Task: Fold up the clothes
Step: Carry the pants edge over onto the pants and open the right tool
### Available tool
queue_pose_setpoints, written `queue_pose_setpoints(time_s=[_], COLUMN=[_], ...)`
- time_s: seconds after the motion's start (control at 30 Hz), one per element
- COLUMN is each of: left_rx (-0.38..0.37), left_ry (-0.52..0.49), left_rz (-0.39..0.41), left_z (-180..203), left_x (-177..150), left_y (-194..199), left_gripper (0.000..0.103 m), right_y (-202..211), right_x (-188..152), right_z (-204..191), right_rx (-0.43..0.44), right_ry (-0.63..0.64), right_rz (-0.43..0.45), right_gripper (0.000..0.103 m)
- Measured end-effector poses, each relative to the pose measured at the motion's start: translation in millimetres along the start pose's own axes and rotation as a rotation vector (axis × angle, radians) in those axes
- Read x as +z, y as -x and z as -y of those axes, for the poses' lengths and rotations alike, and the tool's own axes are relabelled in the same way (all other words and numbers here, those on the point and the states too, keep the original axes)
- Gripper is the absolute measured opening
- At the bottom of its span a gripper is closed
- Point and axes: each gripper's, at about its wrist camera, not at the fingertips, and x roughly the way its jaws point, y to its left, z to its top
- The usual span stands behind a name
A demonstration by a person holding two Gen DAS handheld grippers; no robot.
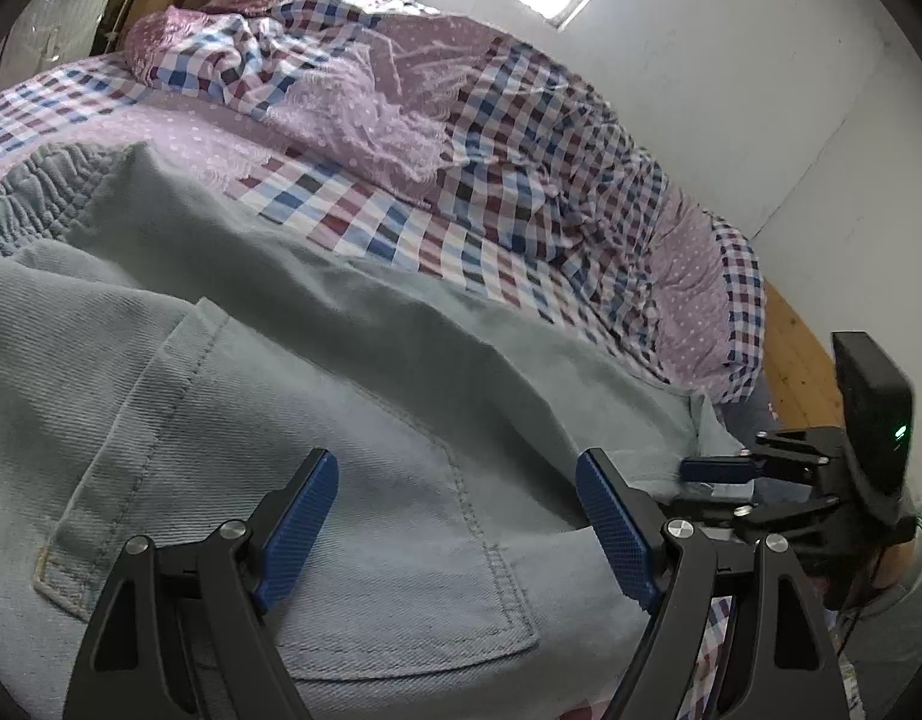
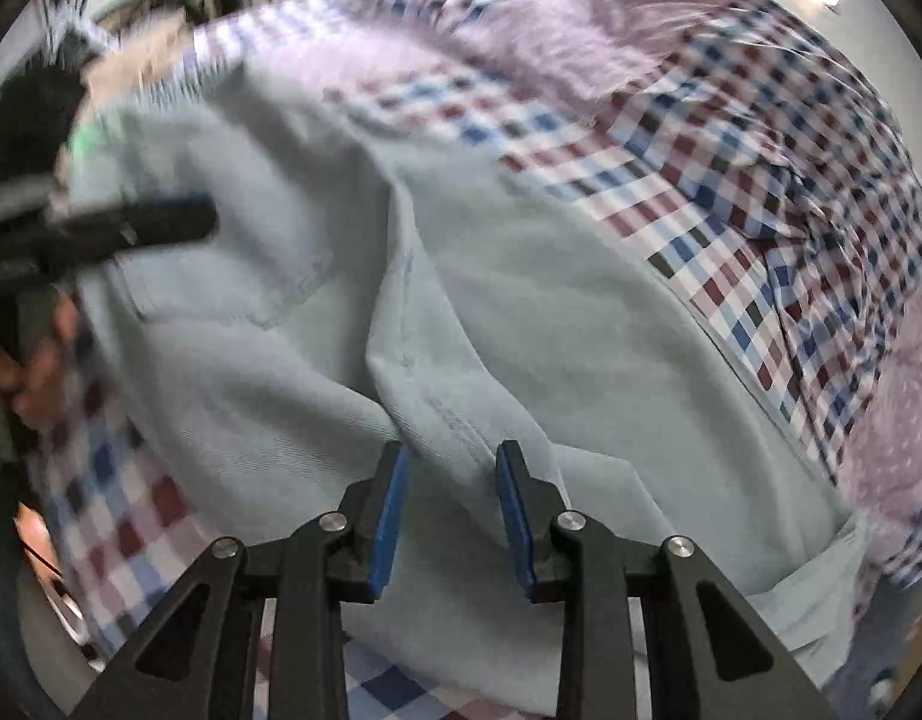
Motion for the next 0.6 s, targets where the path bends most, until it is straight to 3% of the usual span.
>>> queue_pose_setpoints(time_s=[0.1,0.17,0.23,0.43,0.6], left_rx=[-0.024,-0.034,-0.041,-0.062,-0.061], left_ry=[0.032,0.058,0.085,0.132,0.120], left_rz=[-0.004,-0.001,0.004,0.033,0.053], left_z=[-4,-9,-14,-20,-19], left_x=[2,4,6,12,15], left_y=[4,7,9,17,21], left_gripper=[0.085,0.085,0.085,0.085,0.085], right_y=[-15,-18,-14,4,2], right_x=[6,10,16,48,88], right_z=[4,11,20,54,84], right_rx=[-0.063,-0.120,-0.186,-0.368,-0.401], right_ry=[0.018,0.011,-0.005,-0.056,-0.092], right_rz=[-0.048,-0.048,-0.028,0.077,0.100], right_gripper=[0.018,0.005,0.002,0.001,0.001])
